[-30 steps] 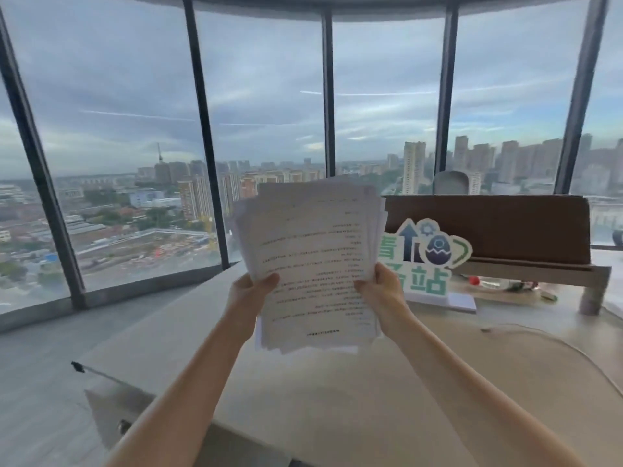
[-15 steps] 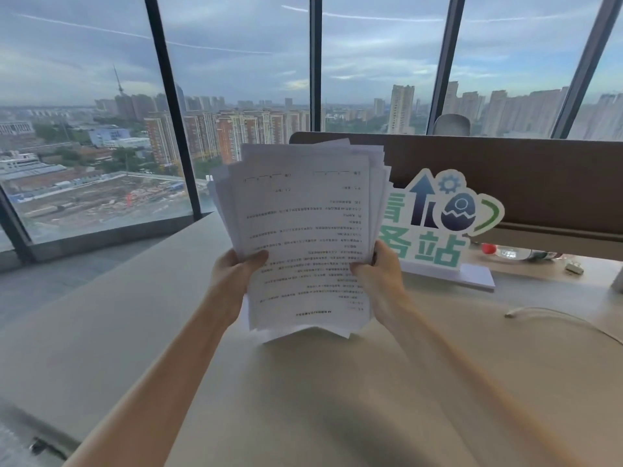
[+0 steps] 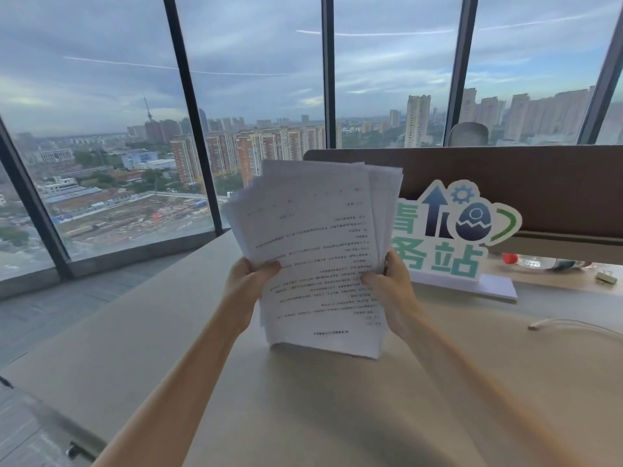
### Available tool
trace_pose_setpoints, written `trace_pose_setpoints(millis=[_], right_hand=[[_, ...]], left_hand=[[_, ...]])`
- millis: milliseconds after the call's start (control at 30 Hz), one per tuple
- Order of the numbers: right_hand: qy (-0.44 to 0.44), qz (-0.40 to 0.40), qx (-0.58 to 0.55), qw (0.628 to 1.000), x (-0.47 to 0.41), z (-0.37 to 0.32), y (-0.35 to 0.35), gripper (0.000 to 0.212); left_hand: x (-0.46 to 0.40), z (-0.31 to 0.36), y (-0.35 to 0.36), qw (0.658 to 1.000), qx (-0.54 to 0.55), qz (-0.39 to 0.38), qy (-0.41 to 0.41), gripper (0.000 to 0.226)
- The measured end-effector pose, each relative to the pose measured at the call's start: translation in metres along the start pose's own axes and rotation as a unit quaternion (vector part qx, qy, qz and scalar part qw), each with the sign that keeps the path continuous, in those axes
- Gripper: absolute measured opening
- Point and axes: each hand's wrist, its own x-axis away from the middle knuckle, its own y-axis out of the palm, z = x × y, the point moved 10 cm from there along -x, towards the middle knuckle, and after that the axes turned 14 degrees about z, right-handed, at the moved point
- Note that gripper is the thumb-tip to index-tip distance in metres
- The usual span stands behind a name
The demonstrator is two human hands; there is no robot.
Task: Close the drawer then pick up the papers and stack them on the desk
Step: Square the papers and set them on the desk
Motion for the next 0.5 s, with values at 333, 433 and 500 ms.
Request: trace_pose_setpoints(millis=[333,433,500], right_hand=[[-0.053,-0.027,0.031,0.998,-0.007,-0.018,0.003,0.035],[-0.065,-0.012,0.044,0.997,-0.011,-0.026,0.004,0.029],[-0.074,-0.015,0.038,0.996,-0.011,-0.033,0.007,0.03]], left_hand=[[0.004,0.005,0.008,1.0,-0.009,-0.011,0.021,0.03],[0.001,0.009,0.009,0.999,-0.015,0.011,0.026,0.028],[0.0,0.014,0.009,0.999,-0.007,0.018,0.035,0.03]])
